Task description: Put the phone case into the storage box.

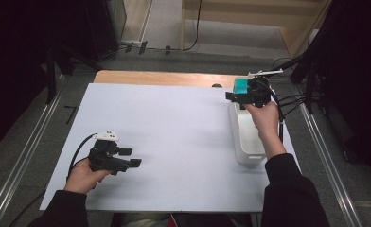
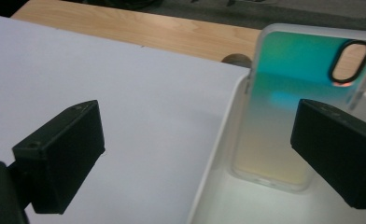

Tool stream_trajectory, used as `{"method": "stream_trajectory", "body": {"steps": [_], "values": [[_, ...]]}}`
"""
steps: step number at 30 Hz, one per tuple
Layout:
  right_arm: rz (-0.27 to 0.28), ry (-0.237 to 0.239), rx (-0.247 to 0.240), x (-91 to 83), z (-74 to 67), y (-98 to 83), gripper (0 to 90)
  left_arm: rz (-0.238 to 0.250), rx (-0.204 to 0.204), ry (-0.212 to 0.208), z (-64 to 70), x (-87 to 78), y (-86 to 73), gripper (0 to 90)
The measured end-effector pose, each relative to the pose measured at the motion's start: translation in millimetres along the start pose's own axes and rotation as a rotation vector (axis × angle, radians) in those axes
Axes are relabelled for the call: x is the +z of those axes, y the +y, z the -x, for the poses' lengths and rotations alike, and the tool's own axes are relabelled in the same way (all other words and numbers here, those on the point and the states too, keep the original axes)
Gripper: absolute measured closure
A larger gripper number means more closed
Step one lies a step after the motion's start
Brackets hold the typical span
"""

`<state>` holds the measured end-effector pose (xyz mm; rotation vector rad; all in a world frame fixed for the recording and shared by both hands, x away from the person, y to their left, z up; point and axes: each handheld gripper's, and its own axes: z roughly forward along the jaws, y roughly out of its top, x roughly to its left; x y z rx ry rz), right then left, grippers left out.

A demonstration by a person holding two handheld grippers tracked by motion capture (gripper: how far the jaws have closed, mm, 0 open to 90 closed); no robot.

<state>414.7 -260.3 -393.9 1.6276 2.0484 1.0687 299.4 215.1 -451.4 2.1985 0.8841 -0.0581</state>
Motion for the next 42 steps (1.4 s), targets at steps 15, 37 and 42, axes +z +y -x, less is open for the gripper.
{"method": "stream_trajectory", "body": {"steps": [15, 37, 42], "values": [[-0.033, 0.084, -0.099, -11.1, -21.1, -10.5, 9.4, 0.026, -0.009, -0.003, -0.7, -0.2, -0.6, 32.9], [-0.016, 0.215, -0.158, -32.4, -50.6, -39.4, 13.0, 0.03, -0.01, -0.005, -1.1, 0.1, -0.9, 33.0], [-0.015, 0.237, -0.179, -34.7, -55.7, -46.5, 13.1, 0.026, -0.008, -0.005, -0.9, -0.1, -0.9, 32.9]]}}
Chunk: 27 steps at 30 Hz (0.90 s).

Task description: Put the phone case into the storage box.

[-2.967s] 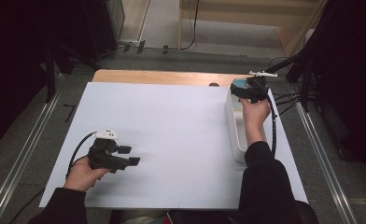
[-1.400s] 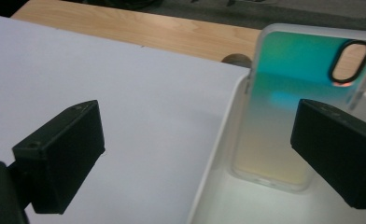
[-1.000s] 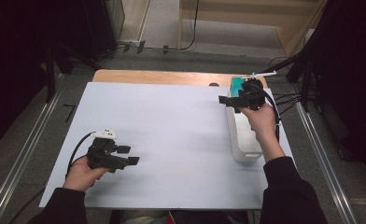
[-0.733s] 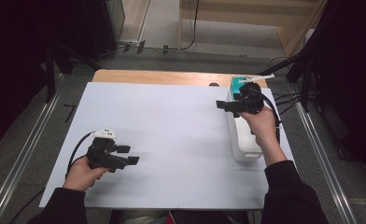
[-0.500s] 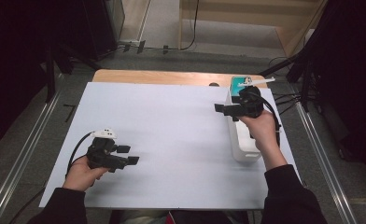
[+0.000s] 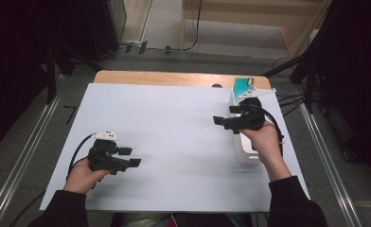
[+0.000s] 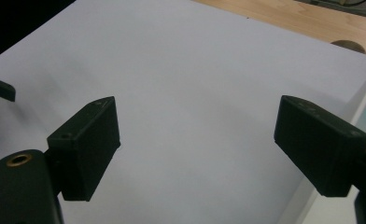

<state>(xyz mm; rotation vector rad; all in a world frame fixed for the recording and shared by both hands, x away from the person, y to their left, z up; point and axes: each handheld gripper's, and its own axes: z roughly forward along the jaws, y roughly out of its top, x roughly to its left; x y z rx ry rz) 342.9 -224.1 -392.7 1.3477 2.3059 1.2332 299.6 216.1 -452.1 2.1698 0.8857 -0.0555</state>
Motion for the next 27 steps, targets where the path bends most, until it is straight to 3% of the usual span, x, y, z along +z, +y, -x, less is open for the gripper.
{"method": "stream_trajectory", "body": {"steps": [14, 27], "values": [[0.001, 0.055, -0.077, -2.7, -20.6, -19.0, 15.2, 0.001, 0.003, -0.008, 0.1, -0.3, 0.3, 32.9], [-0.006, 0.119, -0.105, -9.9, -31.9, -37.7, 15.5, -0.003, 0.007, -0.007, 0.5, -1.0, 0.2, 32.9]]}}
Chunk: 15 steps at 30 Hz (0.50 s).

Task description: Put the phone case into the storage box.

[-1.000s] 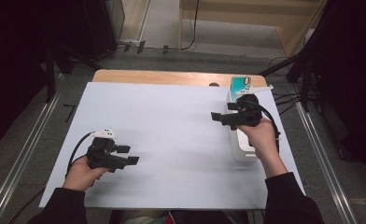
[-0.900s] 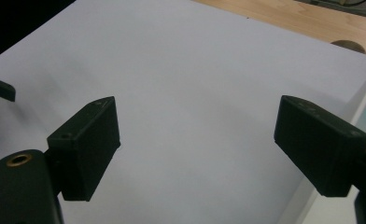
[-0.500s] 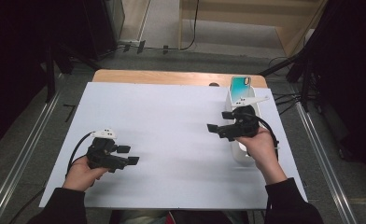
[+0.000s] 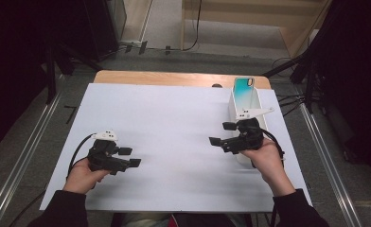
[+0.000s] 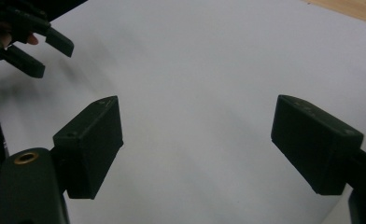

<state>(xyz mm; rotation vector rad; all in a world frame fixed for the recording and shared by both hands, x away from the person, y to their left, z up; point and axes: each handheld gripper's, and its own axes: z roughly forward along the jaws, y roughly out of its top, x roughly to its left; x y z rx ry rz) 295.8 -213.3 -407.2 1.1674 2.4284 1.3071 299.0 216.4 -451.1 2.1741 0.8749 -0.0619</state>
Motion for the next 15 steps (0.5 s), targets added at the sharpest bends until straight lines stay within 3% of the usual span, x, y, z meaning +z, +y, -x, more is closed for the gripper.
{"method": "stream_trajectory", "body": {"steps": [15], "values": [[-0.024, 0.039, -0.03, -2.2, -11.6, -19.4, 20.2, 0.008, 0.001, -0.004, 0.7, -0.8, -0.5, 32.9]]}}
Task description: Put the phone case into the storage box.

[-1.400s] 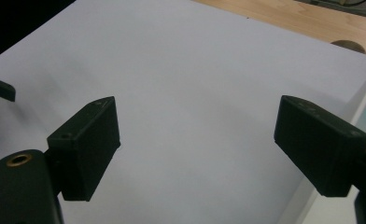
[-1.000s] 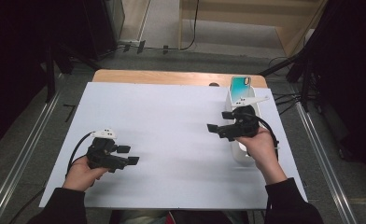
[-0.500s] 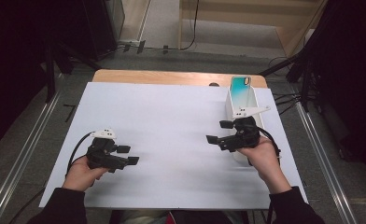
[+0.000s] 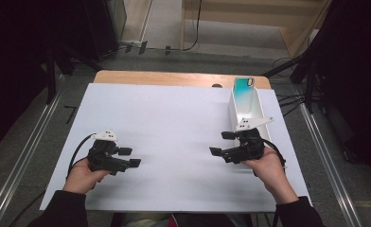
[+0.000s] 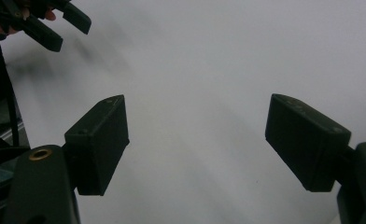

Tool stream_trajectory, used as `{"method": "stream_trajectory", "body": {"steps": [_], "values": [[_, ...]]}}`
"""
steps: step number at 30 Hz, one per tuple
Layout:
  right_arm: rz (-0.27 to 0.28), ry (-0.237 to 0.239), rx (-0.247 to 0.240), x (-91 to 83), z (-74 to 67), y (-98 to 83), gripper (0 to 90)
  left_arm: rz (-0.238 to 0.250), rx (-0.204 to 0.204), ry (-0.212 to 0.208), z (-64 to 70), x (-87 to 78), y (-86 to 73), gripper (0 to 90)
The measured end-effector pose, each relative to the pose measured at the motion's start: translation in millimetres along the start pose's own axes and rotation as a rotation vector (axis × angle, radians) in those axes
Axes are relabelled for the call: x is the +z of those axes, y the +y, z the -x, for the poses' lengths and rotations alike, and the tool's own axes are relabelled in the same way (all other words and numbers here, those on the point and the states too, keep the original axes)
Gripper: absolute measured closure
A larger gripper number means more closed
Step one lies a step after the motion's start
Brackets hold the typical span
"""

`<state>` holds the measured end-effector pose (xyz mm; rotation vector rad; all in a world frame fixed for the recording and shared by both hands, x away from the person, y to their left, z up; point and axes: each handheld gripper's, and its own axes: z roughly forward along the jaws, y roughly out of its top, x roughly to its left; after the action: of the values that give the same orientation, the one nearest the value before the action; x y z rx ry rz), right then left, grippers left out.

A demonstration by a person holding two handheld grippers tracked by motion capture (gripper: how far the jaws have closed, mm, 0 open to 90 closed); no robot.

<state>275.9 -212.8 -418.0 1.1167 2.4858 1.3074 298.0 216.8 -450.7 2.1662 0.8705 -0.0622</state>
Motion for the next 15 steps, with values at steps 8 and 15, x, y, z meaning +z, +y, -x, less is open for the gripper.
{"method": "stream_trajectory", "body": {"steps": [8, 15], "values": [[-0.015, 0.025, -0.04, 5.3, -7.1, -12.1, 20.3, 0.0, 0.002, -0.012, 0.2, -0.7, -0.1, 32.9], [-0.025, 0.045, -0.045, 9.2, -10.0, -23.5, 20.3, 0.003, 0.001, -0.021, 2.3, -0.9, -0.3, 32.9]]}}
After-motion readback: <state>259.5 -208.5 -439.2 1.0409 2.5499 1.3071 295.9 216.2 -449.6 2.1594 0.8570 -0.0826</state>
